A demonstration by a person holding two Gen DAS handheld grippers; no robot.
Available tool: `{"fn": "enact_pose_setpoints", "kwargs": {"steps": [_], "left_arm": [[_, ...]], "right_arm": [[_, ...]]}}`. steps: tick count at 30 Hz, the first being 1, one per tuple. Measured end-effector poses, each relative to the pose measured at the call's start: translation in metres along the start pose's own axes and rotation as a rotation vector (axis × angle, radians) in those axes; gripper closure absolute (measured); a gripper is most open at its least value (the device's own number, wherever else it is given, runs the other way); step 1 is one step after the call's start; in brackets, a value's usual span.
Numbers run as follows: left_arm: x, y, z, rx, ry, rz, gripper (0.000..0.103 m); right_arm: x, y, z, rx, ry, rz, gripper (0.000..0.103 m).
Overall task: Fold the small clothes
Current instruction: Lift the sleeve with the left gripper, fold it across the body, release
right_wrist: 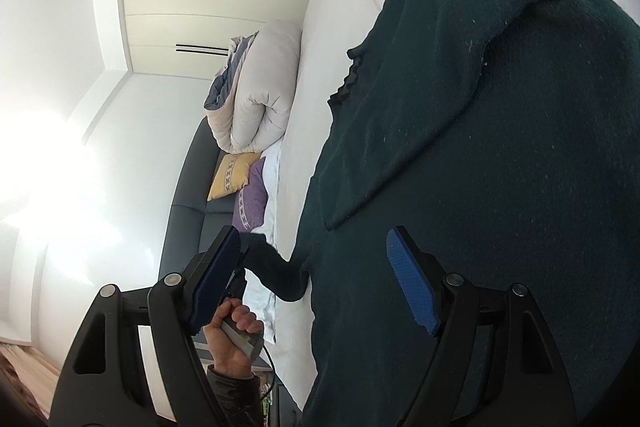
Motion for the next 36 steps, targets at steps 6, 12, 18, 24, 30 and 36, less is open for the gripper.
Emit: {"fn": "enact_pose_setpoints", "kwargs": {"steps": [6, 12, 18, 24, 30, 36], "left_arm": [[0.112, -0.094, -0.028, -0.033, 0.073, -0.452, 0.095], [0.114, -0.116, -0.031, -0.009, 0.111, -0.514, 0.095], [0.114, -0.118, -0.020, 0.031, 0.114, -0.525, 0.095], [0.110, -0.115, -0.019, 0.023, 0.088, -0.487, 0.094], [0.105, -0.114, -0.020, -0.014, 0.063, -0.447, 0.073], [0.096, -0.104, 0.014, 0.011, -0.067, -0.345, 0.024]], "right_arm": [[-0.007, 0.027, -0.029, -0.056, -0.014, 0.024, 0.027], [-0.018, 0.040, -0.095, -0.168, 0.008, 0.006, 0.027], [-0.013, 0.026, -0.171, -0.330, -0.017, -0.070, 0.033], [-0.004, 0.021, -0.210, -0.396, -0.034, -0.109, 0.062], [-0.001, 0.022, -0.225, -0.408, -0.116, -0.045, 0.094], [-0.022, 0.055, -0.198, -0.326, -0.184, 0.096, 0.096]]}}
Point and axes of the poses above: each gripper's, at about its wrist camera, not at the fingertips, and z roughly against the way its jaws point, x to its right, y to its top, the point moved 6 cm from there along -z, roughly the way its jaws point, and after that the axes turned 5 degrees about z, right-handed, at the moved point
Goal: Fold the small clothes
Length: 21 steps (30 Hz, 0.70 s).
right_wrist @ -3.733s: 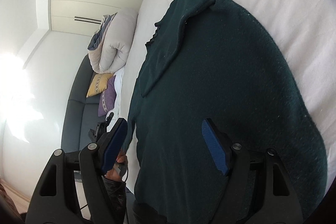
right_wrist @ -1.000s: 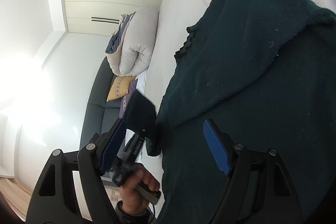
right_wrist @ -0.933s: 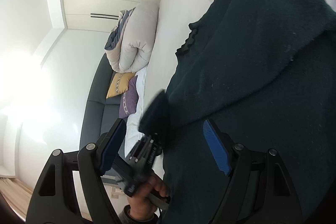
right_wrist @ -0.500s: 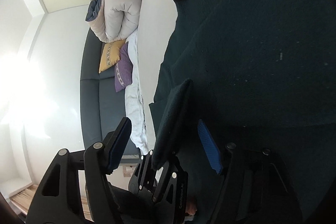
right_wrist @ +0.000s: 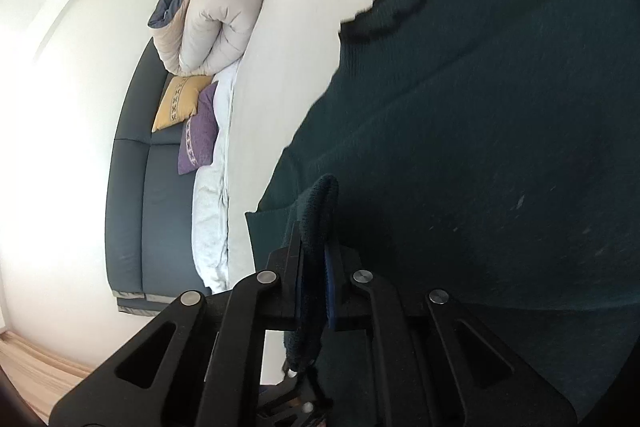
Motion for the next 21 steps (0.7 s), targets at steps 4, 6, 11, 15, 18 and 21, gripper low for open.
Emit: {"fn": "enact_pose_setpoints", "kwargs": {"steps": [4, 6, 11, 15, 18, 21], "left_arm": [[-0.039, 0.006, 0.009, -0.013, -0.112, 0.236, 0.034], [-0.070, 0.008, 0.001, -0.059, -0.131, 0.379, 0.058], [-0.129, 0.017, -0.016, -0.105, -0.156, 0.575, 0.072], [-0.139, 0.034, -0.032, -0.143, -0.254, 0.596, 0.072], [-0.132, 0.041, -0.052, -0.195, -0.314, 0.582, 0.072], [-0.125, 0.040, -0.073, -0.254, -0.405, 0.592, 0.072]], "right_arm": [[0.011, 0.029, 0.047, 0.061, -0.083, 0.040, 0.096], [0.023, 0.041, 0.070, 0.091, -0.139, 0.052, 0.096], [0.058, 0.068, 0.113, 0.130, -0.233, 0.045, 0.096], [0.074, 0.075, 0.121, 0.122, -0.254, 0.036, 0.096], [0.084, 0.079, 0.116, 0.114, -0.252, 0.019, 0.096], [0.099, 0.076, 0.117, 0.118, -0.246, 0.003, 0.096]]}}
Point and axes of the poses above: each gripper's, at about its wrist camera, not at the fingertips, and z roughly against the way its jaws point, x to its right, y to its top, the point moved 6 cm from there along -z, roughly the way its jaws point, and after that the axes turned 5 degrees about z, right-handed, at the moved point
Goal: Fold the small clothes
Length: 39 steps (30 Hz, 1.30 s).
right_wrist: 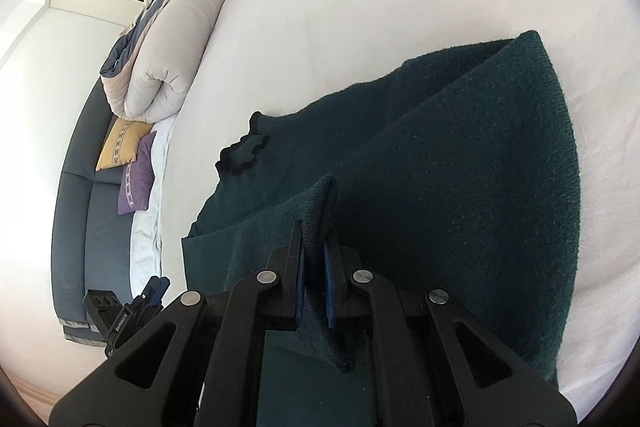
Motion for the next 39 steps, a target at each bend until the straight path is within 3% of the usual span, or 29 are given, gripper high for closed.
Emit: {"fn": "enact_pose_setpoints", "kwargs": {"steps": [4, 7, 9, 15, 22, 27, 36, 39], "left_arm": [[-0.020, 0.009, -0.032, -0.089, -0.069, 0.101, 0.072], [-0.039, 0.013, -0.054, -0.136, -0.068, 0.123, 0.073], [-0.047, 0.012, -0.058, -0.143, -0.097, 0.141, 0.080], [-0.055, -0.008, -0.040, -0.143, -0.175, 0.167, 0.081], [-0.048, -0.046, -0.009, -0.173, -0.190, 0.114, 0.080], [-0.046, -0.069, 0.007, -0.177, -0.158, 0.060, 0.080], [-0.039, -0.096, 0.040, -0.143, -0.078, -0.023, 0.052], [-0.025, -0.116, 0.054, -0.131, -0.064, -0.059, 0.044]], "right_arm": [[0.013, -0.008, -0.011, -0.016, 0.002, -0.025, 0.096], [0.022, -0.011, -0.016, -0.017, 0.018, -0.039, 0.096], [0.023, -0.012, -0.017, -0.015, 0.022, -0.032, 0.096], [0.025, -0.015, -0.021, -0.013, 0.032, -0.029, 0.096], [0.026, -0.021, -0.015, -0.006, 0.035, -0.045, 0.096], [0.029, -0.023, -0.013, -0.004, 0.046, -0.079, 0.096], [0.038, -0.022, 0.014, 0.060, -0.033, -0.090, 0.095], [0.042, -0.021, 0.027, 0.108, -0.120, -0.078, 0.095]]}}
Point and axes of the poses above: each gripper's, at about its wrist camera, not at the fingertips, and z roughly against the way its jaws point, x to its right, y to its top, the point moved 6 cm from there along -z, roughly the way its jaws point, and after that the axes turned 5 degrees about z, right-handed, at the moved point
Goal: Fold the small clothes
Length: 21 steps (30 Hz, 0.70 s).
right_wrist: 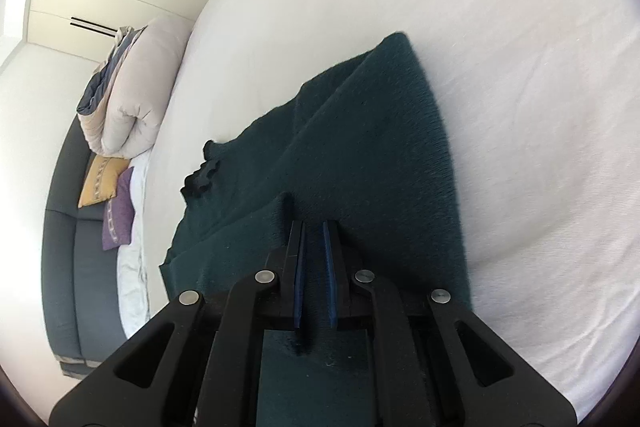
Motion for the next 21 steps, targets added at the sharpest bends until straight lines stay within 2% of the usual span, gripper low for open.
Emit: {"fn": "enact_pose_setpoints", "kwargs": {"steps": [3, 5, 7, 10, 13, 14, 15, 17, 18, 21], "left_arm": [[0.020, -0.023, 0.012, -0.002, 0.008, -0.046, 0.038], [0.031, -0.040, 0.019, 0.005, 0.010, -0.062, 0.032], [0.034, -0.056, 0.025, 0.008, 0.021, -0.057, 0.029], [0.032, -0.076, 0.040, 0.024, 0.021, -0.008, 0.023], [0.024, -0.090, 0.064, 0.048, 0.023, 0.045, 0.017], [0.021, -0.095, 0.071, 0.048, 0.029, 0.054, 0.016], [0.019, -0.100, 0.076, 0.045, 0.031, 0.057, 0.016], [0.014, -0.111, 0.085, 0.030, 0.029, 0.065, 0.016], [0.012, -0.116, 0.088, 0.025, 0.028, 0.074, 0.016], [0.009, -0.130, 0.095, -0.004, -0.012, 0.107, 0.016]], "right_arm": [[-0.010, -0.004, 0.017, 0.039, -0.039, 0.060, 0.095], [-0.027, -0.014, 0.029, 0.058, 0.010, 0.119, 0.095], [-0.042, -0.031, 0.033, 0.034, 0.041, 0.171, 0.094], [-0.041, -0.064, 0.027, -0.074, 0.012, 0.194, 0.094], [-0.035, -0.099, 0.052, -0.067, 0.002, 0.210, 0.090], [-0.036, -0.115, 0.068, -0.042, 0.027, 0.231, 0.077], [-0.035, -0.128, 0.083, -0.021, 0.043, 0.247, 0.051], [-0.028, -0.162, 0.121, 0.053, 0.069, 0.253, 0.023], [-0.023, -0.179, 0.140, 0.086, 0.084, 0.252, 0.023], [0.002, -0.224, 0.184, 0.109, 0.123, 0.219, 0.023]]}}
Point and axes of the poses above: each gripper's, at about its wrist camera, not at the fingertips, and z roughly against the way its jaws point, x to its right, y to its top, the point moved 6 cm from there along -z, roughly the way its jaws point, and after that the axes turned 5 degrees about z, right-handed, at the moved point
